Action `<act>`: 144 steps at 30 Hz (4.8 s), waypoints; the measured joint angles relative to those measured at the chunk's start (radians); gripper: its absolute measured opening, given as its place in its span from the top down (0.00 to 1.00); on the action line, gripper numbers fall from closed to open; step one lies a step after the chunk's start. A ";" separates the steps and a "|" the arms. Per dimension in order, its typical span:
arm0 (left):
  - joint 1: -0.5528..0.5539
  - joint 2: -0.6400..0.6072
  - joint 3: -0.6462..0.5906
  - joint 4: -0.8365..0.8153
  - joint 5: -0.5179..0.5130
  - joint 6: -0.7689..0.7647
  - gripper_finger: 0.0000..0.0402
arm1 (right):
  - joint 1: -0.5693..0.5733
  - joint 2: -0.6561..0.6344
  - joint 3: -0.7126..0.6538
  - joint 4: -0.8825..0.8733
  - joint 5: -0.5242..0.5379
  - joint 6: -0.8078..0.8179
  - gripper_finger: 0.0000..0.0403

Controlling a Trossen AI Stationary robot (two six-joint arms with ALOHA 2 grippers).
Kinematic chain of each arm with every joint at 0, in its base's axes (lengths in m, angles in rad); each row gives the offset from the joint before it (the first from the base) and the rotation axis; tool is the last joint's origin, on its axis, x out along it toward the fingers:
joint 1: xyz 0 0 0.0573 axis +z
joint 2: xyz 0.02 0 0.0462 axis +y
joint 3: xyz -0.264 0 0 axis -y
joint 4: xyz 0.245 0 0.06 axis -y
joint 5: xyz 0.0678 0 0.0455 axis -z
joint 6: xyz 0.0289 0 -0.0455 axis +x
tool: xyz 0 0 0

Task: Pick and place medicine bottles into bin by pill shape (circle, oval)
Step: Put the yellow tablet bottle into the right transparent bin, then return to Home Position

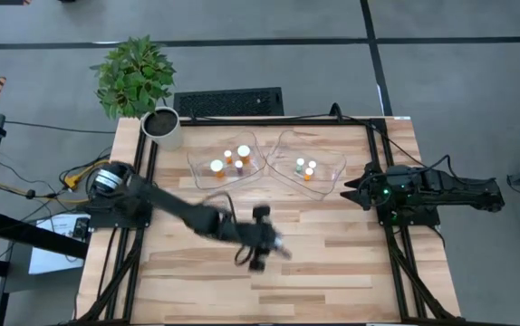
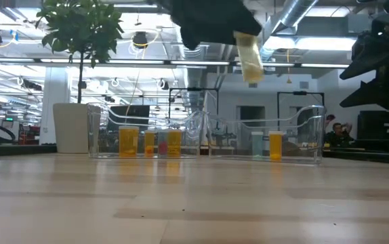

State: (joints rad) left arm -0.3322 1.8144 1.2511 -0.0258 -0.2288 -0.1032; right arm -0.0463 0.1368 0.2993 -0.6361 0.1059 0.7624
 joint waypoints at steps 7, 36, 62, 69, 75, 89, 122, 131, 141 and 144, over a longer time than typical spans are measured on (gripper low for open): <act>0.228 -0.056 0.012 0.107 -0.091 0.011 0.69 | 0.000 0.000 0.000 0.001 0.000 0.000 0.17; 0.461 0.283 0.252 0.049 -0.038 -0.024 0.69 | 0.000 0.000 0.000 0.001 0.000 -0.004 0.17; 0.474 0.366 0.261 0.103 -0.026 -0.080 0.69 | 0.000 0.000 0.000 0.002 0.000 -0.011 0.17; 0.475 0.366 0.271 0.084 -0.027 -0.071 0.69 | 0.000 0.000 0.000 0.001 0.000 -0.011 0.17; 0.478 0.366 0.272 0.083 -0.003 -0.067 0.69 | 0.000 0.000 0.000 0.001 0.000 -0.012 0.17; 0.478 0.366 0.272 0.084 -0.003 -0.066 0.68 | 0.000 0.000 0.000 0.001 0.000 -0.012 0.17; 0.475 0.219 0.272 0.021 -0.001 -0.101 0.59 | 0.000 0.000 0.000 0.006 0.001 -0.011 0.17; 0.437 -0.059 0.272 -0.020 0.131 -0.099 0.59 | -0.002 0.000 0.000 0.039 0.055 -0.012 0.17; 0.375 -0.439 0.257 -0.385 0.191 -0.144 0.59 | 0.010 -0.001 0.000 0.209 0.026 -0.205 0.17; 0.330 -0.551 0.190 -0.362 0.198 -0.105 0.59 | 0.017 -0.002 0.000 0.397 0.027 -0.347 0.17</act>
State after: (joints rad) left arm -0.0018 1.2636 1.4411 -0.3877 -0.0306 -0.2085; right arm -0.0292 0.1349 0.2993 -0.2391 0.1325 0.4151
